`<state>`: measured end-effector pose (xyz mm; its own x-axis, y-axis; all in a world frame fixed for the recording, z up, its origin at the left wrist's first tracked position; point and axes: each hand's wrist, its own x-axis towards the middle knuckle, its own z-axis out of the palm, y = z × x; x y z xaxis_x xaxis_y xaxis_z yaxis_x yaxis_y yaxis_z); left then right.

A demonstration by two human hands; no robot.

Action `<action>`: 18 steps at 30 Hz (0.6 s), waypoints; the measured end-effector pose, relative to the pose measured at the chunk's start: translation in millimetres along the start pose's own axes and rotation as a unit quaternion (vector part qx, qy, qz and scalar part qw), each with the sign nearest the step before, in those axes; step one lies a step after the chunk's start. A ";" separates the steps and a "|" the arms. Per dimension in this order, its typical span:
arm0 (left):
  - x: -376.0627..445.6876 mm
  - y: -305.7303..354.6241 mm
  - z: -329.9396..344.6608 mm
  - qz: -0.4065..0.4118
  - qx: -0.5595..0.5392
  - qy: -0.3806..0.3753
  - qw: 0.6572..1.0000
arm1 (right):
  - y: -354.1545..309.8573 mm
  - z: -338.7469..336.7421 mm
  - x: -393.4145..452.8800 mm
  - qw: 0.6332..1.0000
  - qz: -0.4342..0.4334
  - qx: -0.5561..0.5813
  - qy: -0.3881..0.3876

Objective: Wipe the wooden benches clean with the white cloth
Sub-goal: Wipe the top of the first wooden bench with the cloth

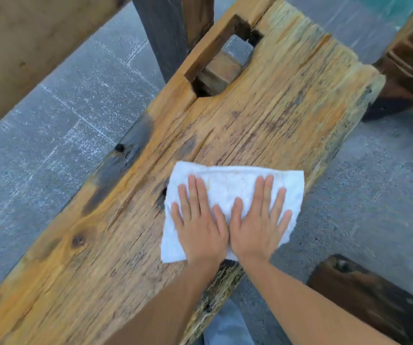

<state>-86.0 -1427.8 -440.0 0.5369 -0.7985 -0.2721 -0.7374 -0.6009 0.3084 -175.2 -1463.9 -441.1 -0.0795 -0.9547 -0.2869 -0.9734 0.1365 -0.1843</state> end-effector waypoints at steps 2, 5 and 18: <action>-7.8 -0.1 -0.9 0.005 0.012 -0.015 1.000 | -4.8 -5.4 2.5 0.998 0.034 0.030 -0.035; 10.4 3.5 -8.0 0.024 0.022 -0.059 0.998 | -25.0 -12.8 21.7 0.991 0.103 0.064 -0.049; 277.5 213.1 12.6 0.170 0.029 -0.012 0.985 | -33.6 -64.6 340.3 0.967 0.189 0.018 0.169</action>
<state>-99.4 -1776.9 -461.3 0.2451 -0.9522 -0.1826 -0.8957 -0.2944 0.3331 -183.4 -1810.5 -471.8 -0.4995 -0.8662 -0.0175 -0.8536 0.4955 -0.1611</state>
